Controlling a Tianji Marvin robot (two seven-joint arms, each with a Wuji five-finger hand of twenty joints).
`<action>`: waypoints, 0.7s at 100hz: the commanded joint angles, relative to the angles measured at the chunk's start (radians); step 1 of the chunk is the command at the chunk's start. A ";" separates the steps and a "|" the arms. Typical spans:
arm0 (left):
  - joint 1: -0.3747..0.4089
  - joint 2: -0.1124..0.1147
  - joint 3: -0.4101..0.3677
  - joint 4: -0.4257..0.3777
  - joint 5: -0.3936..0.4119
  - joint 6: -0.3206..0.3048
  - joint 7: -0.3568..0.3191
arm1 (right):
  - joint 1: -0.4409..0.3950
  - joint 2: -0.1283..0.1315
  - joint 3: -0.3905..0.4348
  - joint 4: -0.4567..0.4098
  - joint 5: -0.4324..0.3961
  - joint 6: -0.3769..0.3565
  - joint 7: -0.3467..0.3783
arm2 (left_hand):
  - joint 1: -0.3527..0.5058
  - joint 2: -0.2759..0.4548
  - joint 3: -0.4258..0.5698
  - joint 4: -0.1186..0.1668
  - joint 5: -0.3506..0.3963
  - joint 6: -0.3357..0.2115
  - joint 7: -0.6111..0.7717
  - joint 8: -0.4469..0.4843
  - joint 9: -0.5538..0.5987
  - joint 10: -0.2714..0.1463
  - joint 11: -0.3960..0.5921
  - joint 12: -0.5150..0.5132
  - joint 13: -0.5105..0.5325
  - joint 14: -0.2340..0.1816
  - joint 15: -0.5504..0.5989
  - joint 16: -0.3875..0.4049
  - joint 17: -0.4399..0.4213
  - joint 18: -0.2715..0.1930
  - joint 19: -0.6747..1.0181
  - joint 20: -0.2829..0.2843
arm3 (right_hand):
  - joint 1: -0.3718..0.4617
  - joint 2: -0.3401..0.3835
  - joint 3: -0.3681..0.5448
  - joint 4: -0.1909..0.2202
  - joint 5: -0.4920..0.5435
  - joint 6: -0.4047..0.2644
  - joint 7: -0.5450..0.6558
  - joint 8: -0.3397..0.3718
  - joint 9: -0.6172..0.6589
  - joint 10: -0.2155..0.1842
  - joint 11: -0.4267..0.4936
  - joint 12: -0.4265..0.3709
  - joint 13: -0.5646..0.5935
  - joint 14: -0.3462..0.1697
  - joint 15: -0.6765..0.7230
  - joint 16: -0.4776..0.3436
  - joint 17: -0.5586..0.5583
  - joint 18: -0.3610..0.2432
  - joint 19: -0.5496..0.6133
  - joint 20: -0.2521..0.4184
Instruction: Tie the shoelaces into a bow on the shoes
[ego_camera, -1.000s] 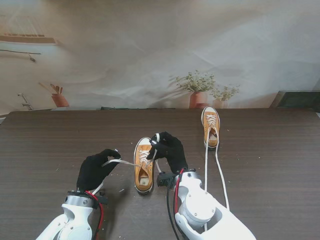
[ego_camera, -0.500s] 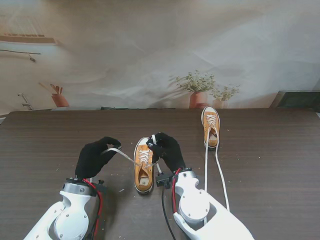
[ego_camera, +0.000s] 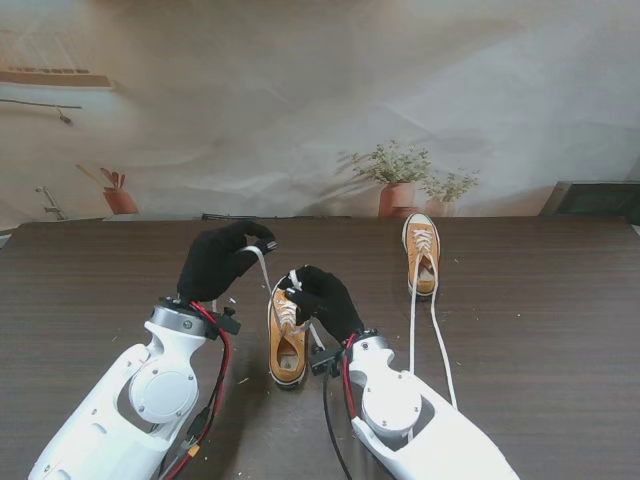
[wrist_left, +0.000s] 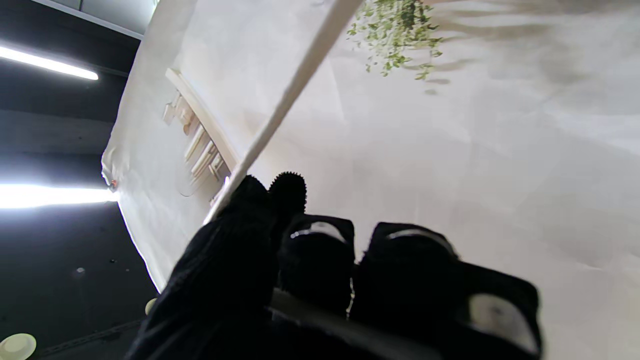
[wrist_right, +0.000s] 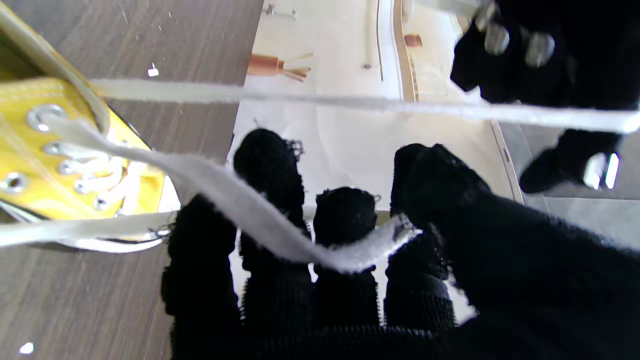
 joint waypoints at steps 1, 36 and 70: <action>-0.017 -0.009 0.010 -0.022 0.000 0.002 -0.019 | 0.005 0.017 0.005 0.001 0.014 0.003 0.039 | 0.010 0.042 -0.034 -0.001 -0.018 -0.064 0.011 -0.003 0.024 -0.031 0.018 0.033 0.042 0.010 0.002 -0.015 0.013 -0.042 0.107 -0.012 | -0.042 0.008 -0.018 -0.015 -0.035 0.002 -0.035 -0.034 -0.034 -0.023 0.033 0.029 -0.023 -0.027 0.013 0.011 -0.024 -0.034 0.011 0.019; -0.095 -0.015 0.076 0.007 -0.019 0.002 -0.032 | 0.026 0.027 -0.006 0.010 0.046 -0.007 0.102 | 0.009 0.044 -0.036 0.000 -0.019 -0.066 0.013 -0.004 0.025 -0.035 0.019 0.034 0.042 0.005 0.004 -0.014 0.013 -0.049 0.109 -0.014 | -0.086 0.017 0.007 0.019 -0.083 -0.005 -0.126 -0.027 -0.088 -0.022 0.033 0.041 -0.078 -0.033 -0.006 0.029 -0.070 -0.051 -0.016 0.031; -0.148 -0.016 0.108 0.043 -0.011 -0.010 -0.037 | 0.073 0.045 -0.035 0.038 0.000 -0.026 0.172 | 0.009 0.045 -0.037 0.000 -0.019 -0.068 0.014 -0.005 0.026 -0.039 0.020 0.035 0.043 0.000 0.007 -0.013 0.015 -0.057 0.112 -0.015 | -0.170 -0.103 -0.002 0.132 -0.197 -0.017 -0.261 0.163 -0.169 -0.064 0.036 0.049 -0.130 -0.072 -0.047 0.045 -0.084 -0.068 -0.037 0.033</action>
